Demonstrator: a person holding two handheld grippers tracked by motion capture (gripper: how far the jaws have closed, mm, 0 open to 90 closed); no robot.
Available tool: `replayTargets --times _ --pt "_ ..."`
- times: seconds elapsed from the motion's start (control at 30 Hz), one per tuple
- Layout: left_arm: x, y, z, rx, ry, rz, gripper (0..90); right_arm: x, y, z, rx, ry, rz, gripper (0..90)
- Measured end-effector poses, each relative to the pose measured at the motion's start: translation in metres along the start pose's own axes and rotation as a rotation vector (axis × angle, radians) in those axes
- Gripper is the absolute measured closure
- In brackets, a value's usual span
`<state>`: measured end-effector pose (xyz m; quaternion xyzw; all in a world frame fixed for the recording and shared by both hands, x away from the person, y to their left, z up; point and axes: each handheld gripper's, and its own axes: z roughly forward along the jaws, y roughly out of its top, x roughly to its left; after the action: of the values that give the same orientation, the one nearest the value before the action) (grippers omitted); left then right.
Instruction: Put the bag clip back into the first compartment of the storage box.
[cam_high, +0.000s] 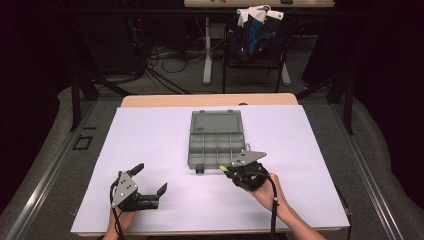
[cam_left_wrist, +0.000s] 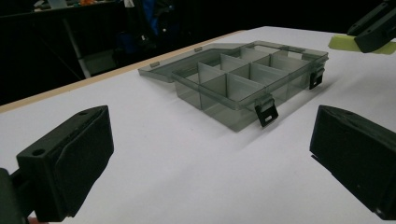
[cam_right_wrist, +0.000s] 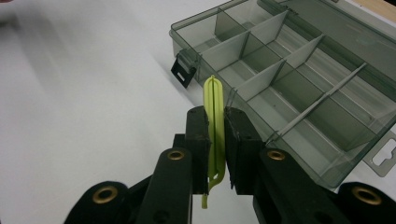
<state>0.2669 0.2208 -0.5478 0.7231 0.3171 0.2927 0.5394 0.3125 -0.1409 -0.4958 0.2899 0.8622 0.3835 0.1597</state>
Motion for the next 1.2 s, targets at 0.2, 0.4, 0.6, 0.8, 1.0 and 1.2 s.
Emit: replayTargets --times 0.2,0.4,0.6,0.8,1.0,1.2 --pt "0.0 0.0 0.0 -0.001 -0.001 0.001 0.0 -0.007 0.005 0.004 -0.007 -0.003 0.005 80.9" --pt "0.0 -0.001 -0.001 0.002 -0.001 -0.001 0.0 -0.01 0.013 0.008 0.002 -0.006 -0.008 80.8" --pt "0.0 0.0 -0.002 0.001 0.002 0.002 0.0 -0.013 0.021 0.013 0.006 0.0 -0.016 80.9" --pt "0.0 0.0 -0.001 0.0 -0.001 0.003 0.0 -0.015 0.028 0.019 0.004 -0.001 -0.025 80.8" --pt "0.0 0.0 -0.002 -0.001 0.0 0.005 0.0 -0.017 0.033 0.025 0.007 -0.001 -0.023 80.9" --pt "0.0 0.0 -0.001 -0.001 -0.001 0.005 0.0 -0.023 0.039 0.032 0.025 -0.007 -0.028 80.9"
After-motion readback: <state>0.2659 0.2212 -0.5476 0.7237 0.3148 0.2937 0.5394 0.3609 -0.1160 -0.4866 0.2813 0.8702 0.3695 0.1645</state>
